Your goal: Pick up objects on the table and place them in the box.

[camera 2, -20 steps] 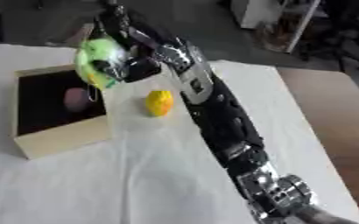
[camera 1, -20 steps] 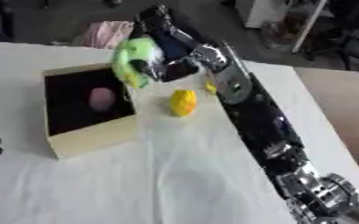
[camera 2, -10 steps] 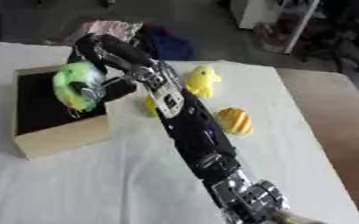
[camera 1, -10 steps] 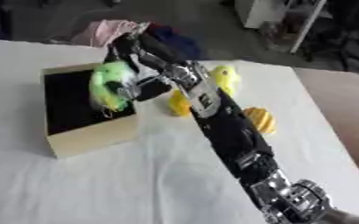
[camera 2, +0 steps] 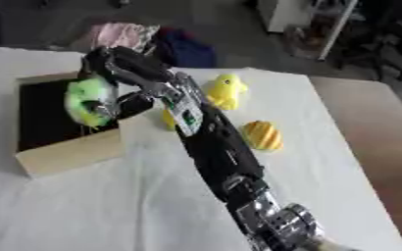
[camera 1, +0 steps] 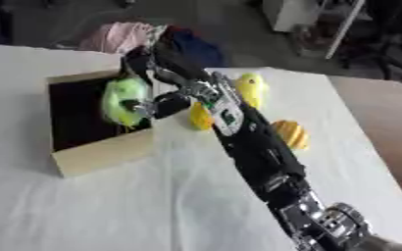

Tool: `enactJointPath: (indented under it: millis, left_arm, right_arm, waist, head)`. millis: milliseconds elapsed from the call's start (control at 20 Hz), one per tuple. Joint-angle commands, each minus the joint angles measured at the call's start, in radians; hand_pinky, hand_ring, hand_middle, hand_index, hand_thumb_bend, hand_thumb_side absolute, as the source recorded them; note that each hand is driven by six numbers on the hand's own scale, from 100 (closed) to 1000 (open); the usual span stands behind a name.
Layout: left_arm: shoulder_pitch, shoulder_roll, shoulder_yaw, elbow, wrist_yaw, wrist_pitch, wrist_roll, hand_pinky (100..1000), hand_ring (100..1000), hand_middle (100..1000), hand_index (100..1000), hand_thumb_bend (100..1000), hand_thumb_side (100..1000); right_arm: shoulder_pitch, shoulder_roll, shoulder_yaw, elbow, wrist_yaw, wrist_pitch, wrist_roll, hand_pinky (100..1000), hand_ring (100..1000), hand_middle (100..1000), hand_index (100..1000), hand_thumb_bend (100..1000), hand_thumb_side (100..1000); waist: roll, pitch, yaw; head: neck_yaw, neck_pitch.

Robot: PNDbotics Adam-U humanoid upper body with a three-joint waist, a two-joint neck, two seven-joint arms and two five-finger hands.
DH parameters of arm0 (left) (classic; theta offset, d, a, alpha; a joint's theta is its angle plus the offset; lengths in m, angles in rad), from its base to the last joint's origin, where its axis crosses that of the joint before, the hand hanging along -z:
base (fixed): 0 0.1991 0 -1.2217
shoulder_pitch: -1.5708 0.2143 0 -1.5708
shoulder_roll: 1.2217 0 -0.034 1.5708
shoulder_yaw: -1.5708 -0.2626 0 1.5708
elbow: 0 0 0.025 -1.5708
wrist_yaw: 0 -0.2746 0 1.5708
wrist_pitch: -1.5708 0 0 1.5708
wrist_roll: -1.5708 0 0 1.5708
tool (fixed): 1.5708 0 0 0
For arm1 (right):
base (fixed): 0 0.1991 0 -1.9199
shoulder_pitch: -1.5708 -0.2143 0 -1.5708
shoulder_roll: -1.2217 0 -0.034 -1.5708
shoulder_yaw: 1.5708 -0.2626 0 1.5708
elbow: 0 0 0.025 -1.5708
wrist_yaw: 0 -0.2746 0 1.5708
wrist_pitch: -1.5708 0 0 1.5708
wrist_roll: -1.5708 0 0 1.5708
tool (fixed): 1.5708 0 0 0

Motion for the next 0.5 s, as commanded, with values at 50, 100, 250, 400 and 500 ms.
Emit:
enactJointPath:
  millis: [50,100,250,400,500]
  left_arm:
    - [-0.011,0.015,0.0,-0.02,0.0,0.0,-0.003,753,723,640,723,100,631]
    - [-0.011,0.015,0.0,-0.02,0.0,0.0,-0.004,753,723,640,723,100,631]
    - [-0.01,0.015,0.0,-0.02,0.0,0.0,-0.006,752,722,639,724,100,632]
    - [-0.01,0.014,0.0,-0.02,0.0,0.0,-0.007,753,723,639,724,100,632]
    - [-0.008,0.015,0.001,-0.02,0.002,0.001,-0.006,755,724,638,724,100,630]
  right_arm:
    - [-0.014,-0.016,0.013,0.0,0.048,-0.008,0.001,914,928,982,1000,100,159]
    - [-0.014,-0.016,0.017,0.002,0.059,-0.008,0.008,914,928,982,1000,100,159]
    - [-0.013,-0.017,0.021,0.005,0.081,-0.008,0.028,991,985,1000,1000,100,191]
    - [-0.011,-0.019,0.018,0.005,0.089,-0.008,0.034,1000,990,1000,1000,100,192]
    - [-0.01,-0.025,0.017,0.003,0.084,-0.008,0.032,1000,987,1000,1000,100,186]
  waist:
    - [-0.005,-0.002,-0.001]
    - [-0.005,-0.002,-0.001]
    - [-0.004,-0.003,-0.002]
    - [-0.004,-0.004,-0.003]
    - [-0.003,-0.007,-0.005]
  head:
    - [0.0,-0.007]
    - [0.0,-0.007]
    - [0.0,-0.007]
    - [-0.001,-0.007]
    - [-0.001,-0.007]
